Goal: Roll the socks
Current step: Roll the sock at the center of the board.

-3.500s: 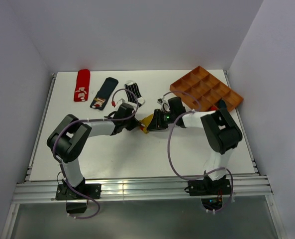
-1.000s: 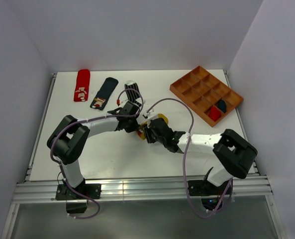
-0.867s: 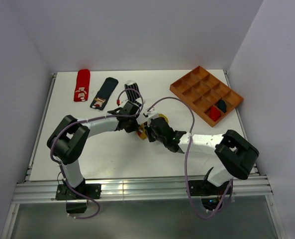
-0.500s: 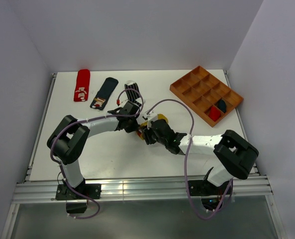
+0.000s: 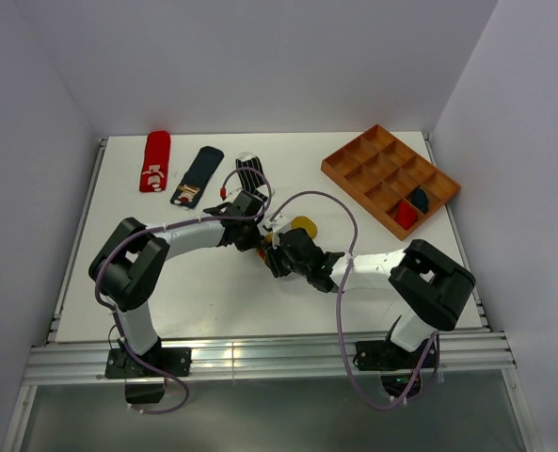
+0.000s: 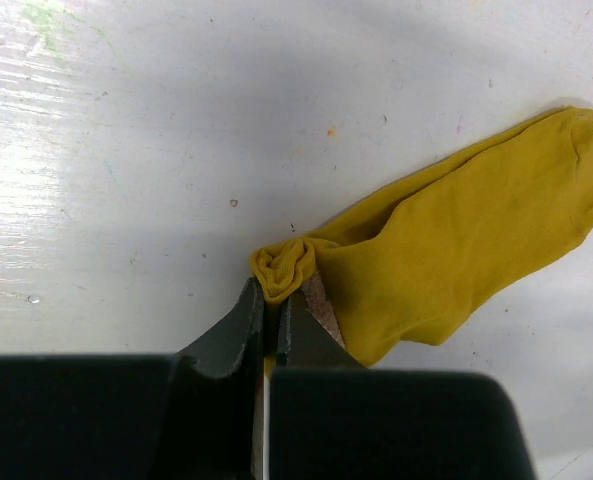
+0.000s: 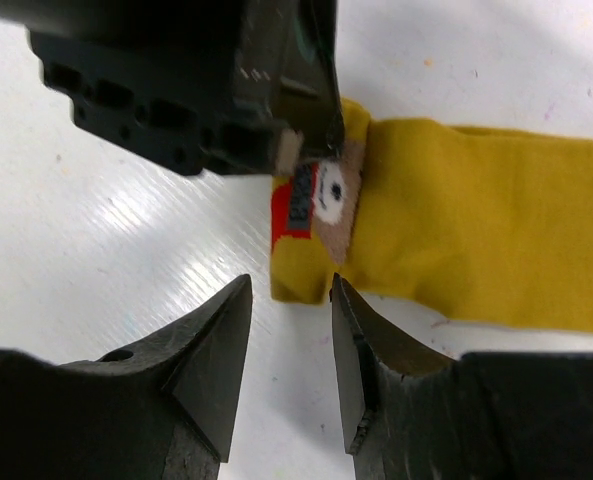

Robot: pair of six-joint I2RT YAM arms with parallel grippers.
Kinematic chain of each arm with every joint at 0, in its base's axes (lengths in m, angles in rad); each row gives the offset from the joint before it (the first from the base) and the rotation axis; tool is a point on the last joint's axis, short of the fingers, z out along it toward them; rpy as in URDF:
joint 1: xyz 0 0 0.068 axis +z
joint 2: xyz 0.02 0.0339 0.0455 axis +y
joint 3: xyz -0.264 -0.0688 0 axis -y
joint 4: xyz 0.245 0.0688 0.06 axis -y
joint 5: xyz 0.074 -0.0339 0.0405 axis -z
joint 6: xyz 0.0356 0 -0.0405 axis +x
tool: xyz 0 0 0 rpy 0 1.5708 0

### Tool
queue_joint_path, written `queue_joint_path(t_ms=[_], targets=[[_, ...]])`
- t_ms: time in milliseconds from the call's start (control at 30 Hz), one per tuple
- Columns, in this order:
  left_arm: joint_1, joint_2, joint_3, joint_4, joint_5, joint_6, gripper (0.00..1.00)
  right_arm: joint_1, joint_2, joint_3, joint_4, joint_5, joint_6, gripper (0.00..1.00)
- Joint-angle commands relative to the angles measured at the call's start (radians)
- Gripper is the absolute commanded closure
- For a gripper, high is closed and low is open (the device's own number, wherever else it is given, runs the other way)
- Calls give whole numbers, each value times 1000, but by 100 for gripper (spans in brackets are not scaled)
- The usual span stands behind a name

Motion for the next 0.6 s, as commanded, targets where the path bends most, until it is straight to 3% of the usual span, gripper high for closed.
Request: queue_joint_path(t_ms=[0,200,467,567], targets=[[-2,9,14,-55,-26,32,100,14,12,50,42,12,-13,55],[-2,6,11,-51,-23,31,100,34,-5,62,30,75,-16,54],[-2,0,8,-46,-21,31,100,36,94,100,13,102,4,54],[-2,-3,2,-43,-17,26,100,28,133,113,-7,107,15,60]])
